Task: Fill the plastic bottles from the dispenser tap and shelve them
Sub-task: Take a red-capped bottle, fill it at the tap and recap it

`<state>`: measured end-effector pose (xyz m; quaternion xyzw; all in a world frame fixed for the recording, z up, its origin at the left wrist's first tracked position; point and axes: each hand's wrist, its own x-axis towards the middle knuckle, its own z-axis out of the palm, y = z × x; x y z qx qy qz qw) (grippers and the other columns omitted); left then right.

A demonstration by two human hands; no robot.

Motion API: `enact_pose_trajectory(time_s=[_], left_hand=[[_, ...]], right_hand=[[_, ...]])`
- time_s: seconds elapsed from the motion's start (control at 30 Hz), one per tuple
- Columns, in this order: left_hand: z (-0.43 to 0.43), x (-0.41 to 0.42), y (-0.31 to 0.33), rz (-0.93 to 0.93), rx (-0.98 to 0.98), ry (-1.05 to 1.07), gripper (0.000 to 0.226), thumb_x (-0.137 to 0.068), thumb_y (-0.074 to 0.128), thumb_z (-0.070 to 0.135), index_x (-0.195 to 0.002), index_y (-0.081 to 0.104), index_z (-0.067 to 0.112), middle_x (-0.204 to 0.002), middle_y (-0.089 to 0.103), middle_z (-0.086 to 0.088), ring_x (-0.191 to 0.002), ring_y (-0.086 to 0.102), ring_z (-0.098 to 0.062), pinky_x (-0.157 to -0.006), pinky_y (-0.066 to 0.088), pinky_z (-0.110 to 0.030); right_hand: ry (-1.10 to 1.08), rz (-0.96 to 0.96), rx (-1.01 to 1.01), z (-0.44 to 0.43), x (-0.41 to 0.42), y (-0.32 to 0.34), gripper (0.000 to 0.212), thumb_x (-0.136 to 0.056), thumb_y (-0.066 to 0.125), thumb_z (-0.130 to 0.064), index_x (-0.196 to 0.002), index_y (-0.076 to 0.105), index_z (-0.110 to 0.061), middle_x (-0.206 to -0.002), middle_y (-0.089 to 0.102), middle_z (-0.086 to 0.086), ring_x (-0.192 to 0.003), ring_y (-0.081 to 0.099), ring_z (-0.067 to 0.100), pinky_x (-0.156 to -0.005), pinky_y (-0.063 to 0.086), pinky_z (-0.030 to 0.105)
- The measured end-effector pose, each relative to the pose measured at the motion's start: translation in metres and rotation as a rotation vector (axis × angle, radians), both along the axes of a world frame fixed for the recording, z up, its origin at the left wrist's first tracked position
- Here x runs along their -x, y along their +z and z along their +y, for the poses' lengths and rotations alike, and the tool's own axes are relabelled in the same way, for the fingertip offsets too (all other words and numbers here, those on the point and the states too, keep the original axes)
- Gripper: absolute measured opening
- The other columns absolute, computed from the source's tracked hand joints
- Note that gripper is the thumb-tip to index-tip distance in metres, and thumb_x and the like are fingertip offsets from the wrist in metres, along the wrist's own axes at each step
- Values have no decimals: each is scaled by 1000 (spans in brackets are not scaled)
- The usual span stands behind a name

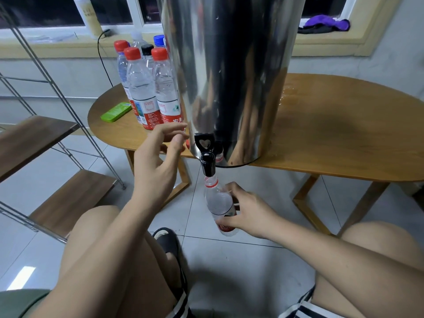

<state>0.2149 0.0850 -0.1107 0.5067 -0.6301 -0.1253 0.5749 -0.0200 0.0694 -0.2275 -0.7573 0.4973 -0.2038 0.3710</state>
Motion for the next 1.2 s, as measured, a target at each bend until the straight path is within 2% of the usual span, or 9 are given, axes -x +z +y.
enact_pose_trajectory(time_s=[0.07,0.13,0.27,0.37,0.5,0.6,0.87,1.03,1.2], left_hand=[[8,7,1,14,24,-131,22,-114,54,19,-131,68,20,-114,76,1,-110,72,-23,-93,56,-49],[12,11,3,-7,34,-202,24,-112,56,20,-134,67,19,-116,73,0,-110,70,-26,-91,55,-58],[10,13,5,-122,72,-225,24,-107,69,21,-131,70,23,-116,73,4,-101,69,-23,-82,53,-55],[8,12,5,-115,95,-240,17,-105,72,20,-121,70,26,-109,73,0,-100,69,-30,-80,52,-59],[12,13,5,-141,109,-222,3,-105,72,17,-108,71,18,-97,71,-1,-87,66,-34,-75,51,-58],[16,13,8,-187,143,-194,1,-103,73,12,-103,72,12,-95,71,-1,-84,66,-32,-73,51,-55],[21,11,10,-337,261,-156,6,-98,77,-6,-101,77,0,-102,74,-4,-95,70,-19,-75,55,-42],[24,5,8,-456,320,-127,20,-91,73,-21,-93,77,-2,-108,77,-8,-101,74,-26,-80,59,-45],[28,-3,2,-535,344,-116,15,-94,72,-15,-87,76,-2,-120,76,-9,-106,74,-30,-80,58,-44]], right_hand=[[6,4,5,0,-1,0,68,-72,89,-57,-125,48,-44,-117,71,-12,-106,70,15,-94,61,45],[18,6,9,0,-2,0,68,-73,89,-56,-125,47,-42,-118,70,-13,-106,70,15,-93,61,46],[22,-1,6,-1,-3,1,68,-73,87,-56,-125,47,-39,-117,70,-13,-105,70,16,-93,60,47],[31,0,8,-1,-3,1,66,-76,90,-50,-125,48,-37,-118,70,-14,-107,69,12,-93,60,46],[38,8,1,-1,-3,1,64,-77,90,-50,-123,47,-40,-117,69,-15,-107,68,11,-94,60,45],[44,5,-13,0,-4,2,63,-78,91,-49,-123,47,-40,-118,69,-14,-106,68,10,-94,60,44],[59,1,-48,2,-5,5,63,-81,89,-51,-126,48,-37,-123,67,-15,-110,68,10,-98,60,40],[71,17,-47,2,-5,5,65,-81,89,-52,-129,47,-38,-124,66,-18,-112,67,12,-99,60,41],[66,11,-53,3,-4,3,65,-78,89,-52,-126,48,-38,-120,67,-17,-110,68,12,-97,60,44]])
